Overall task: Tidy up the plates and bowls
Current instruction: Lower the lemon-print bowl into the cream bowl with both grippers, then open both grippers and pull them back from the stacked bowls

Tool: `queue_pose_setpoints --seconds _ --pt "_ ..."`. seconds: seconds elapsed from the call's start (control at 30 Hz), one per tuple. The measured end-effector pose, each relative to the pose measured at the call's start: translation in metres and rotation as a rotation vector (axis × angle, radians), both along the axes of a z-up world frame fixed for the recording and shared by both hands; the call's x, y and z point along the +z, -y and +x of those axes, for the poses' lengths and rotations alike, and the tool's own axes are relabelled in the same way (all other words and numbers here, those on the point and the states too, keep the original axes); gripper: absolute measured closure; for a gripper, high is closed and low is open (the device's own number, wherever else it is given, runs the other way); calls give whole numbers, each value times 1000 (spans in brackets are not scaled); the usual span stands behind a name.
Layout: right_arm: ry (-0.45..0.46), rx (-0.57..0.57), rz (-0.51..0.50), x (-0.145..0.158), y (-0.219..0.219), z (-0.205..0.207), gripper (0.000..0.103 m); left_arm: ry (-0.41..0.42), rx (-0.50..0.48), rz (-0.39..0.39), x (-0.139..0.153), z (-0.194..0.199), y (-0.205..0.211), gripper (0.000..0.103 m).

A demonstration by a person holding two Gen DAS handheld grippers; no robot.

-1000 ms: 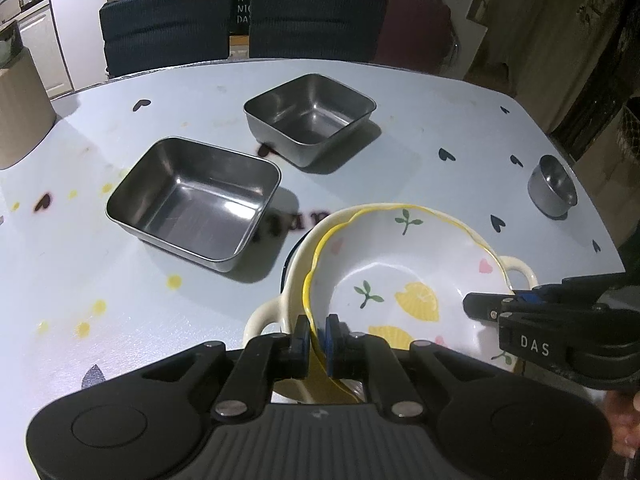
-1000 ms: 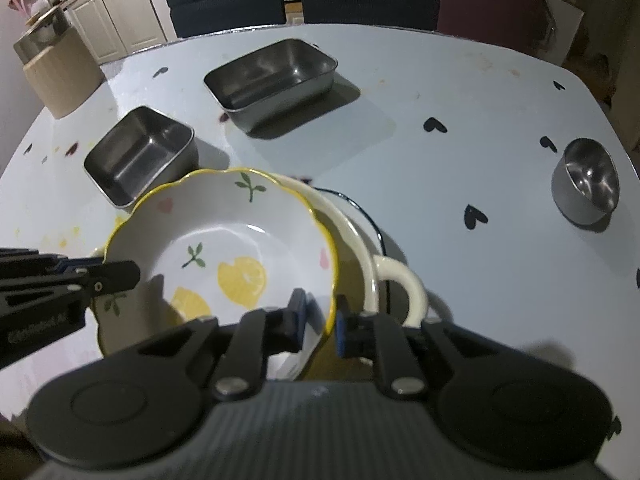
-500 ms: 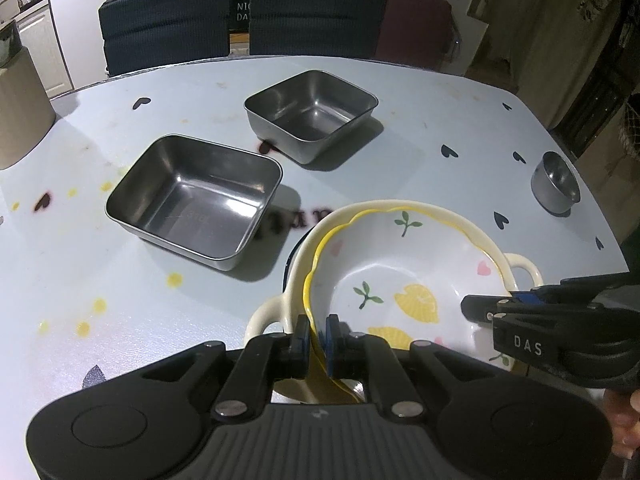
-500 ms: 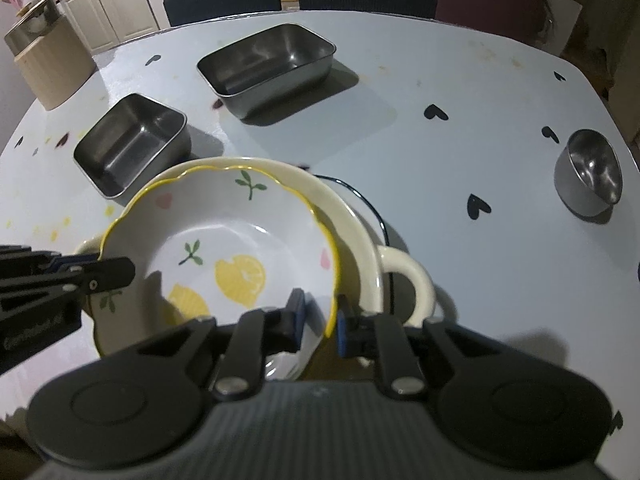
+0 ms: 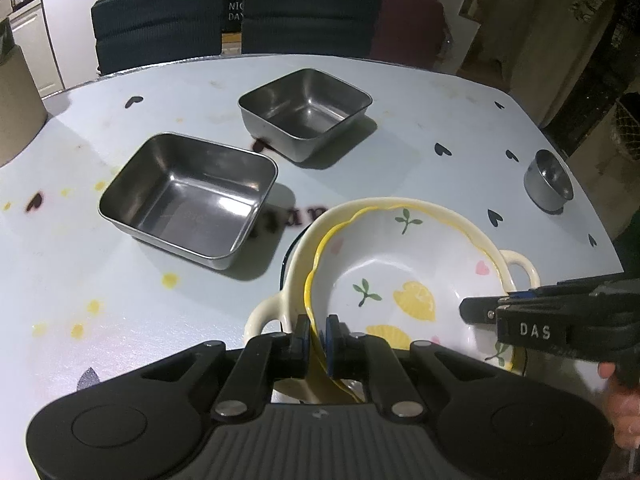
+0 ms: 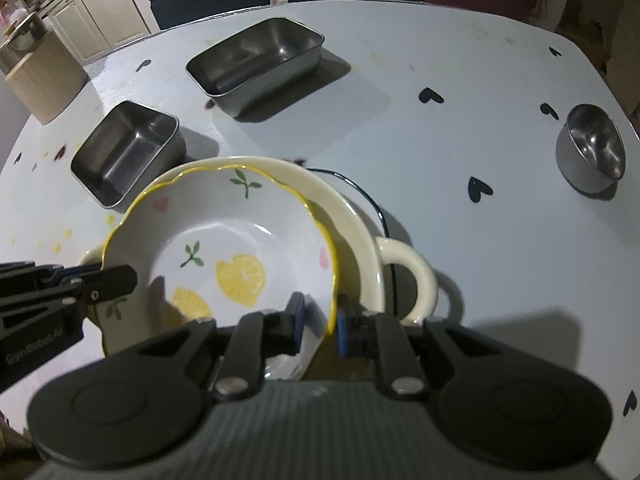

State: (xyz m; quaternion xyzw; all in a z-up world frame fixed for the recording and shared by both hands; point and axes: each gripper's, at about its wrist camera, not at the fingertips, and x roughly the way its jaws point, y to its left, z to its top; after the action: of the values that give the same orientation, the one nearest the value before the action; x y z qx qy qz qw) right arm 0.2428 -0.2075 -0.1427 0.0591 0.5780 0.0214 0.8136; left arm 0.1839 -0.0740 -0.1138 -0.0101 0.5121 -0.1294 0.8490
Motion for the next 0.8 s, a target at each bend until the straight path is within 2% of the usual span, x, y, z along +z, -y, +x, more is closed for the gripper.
queue_pose_setpoints --seconds 0.27,0.37,0.47,0.8 --pt "-26 -50 40 2 8 3 82 -5 -8 -1 -2 0 0 96" --pt "22 -48 33 12 8 2 78 0 -8 -3 0 0 -1 96" --pt "25 -54 51 14 11 1 76 10 -8 -8 4 -1 -2 96" --pt "27 -32 14 16 6 -4 76 42 -25 -40 19 -6 -7 95"
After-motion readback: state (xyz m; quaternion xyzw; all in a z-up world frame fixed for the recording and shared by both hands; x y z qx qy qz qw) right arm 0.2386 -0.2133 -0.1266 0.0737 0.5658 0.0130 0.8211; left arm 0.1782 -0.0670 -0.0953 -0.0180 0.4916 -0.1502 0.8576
